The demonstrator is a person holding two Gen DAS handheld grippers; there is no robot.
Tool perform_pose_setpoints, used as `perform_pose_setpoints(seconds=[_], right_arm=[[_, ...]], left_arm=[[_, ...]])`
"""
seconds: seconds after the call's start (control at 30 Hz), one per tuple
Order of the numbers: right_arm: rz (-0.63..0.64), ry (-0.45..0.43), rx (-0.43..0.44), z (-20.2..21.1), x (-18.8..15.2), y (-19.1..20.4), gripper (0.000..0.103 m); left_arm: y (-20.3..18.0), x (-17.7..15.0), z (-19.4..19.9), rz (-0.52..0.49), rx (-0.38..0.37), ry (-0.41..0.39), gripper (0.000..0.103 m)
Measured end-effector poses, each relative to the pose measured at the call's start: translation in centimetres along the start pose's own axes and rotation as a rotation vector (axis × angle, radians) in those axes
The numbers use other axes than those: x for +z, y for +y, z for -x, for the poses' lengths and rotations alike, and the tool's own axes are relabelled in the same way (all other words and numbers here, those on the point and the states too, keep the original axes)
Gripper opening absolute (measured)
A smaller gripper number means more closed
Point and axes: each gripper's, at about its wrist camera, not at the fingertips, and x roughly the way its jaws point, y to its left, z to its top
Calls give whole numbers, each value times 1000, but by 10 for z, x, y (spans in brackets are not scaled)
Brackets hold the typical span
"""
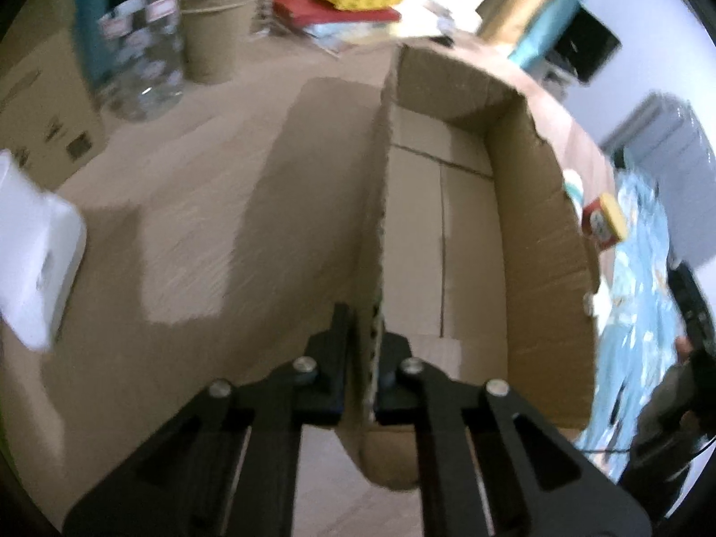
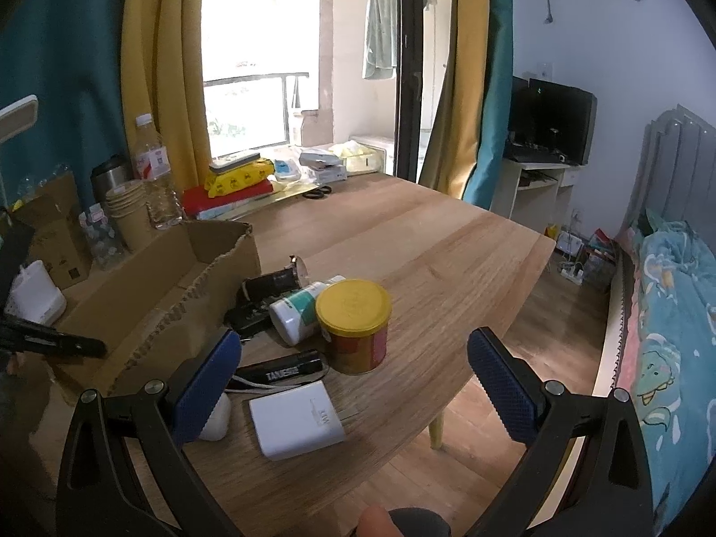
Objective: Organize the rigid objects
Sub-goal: 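Grasp the yellow-lidded red can with the right gripper while the left gripper holds the box wall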
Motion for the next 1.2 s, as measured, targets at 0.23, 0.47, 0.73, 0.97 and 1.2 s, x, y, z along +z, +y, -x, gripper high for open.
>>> perform_pose_setpoints(seconds=[0.23,0.47,0.73,0.97,1.2], right_arm=[[29,40,-5,-28,1,-1,89],[20,64,16,-44,7,-5,89],[35,179,5,-77,18,-1,89],[40,247,-14,-99,16,-4,68],[62,246,-9,-100,16,0,59]], left_arm=[[5,-21,12,116,2,-64,7],[6,-25,13,155,-8,-78,7],[5,-28,13,150,-10,-79,7],[4,-28,12,132,-2,-78,7],[3,-28,11,127,-3,-80,7]])
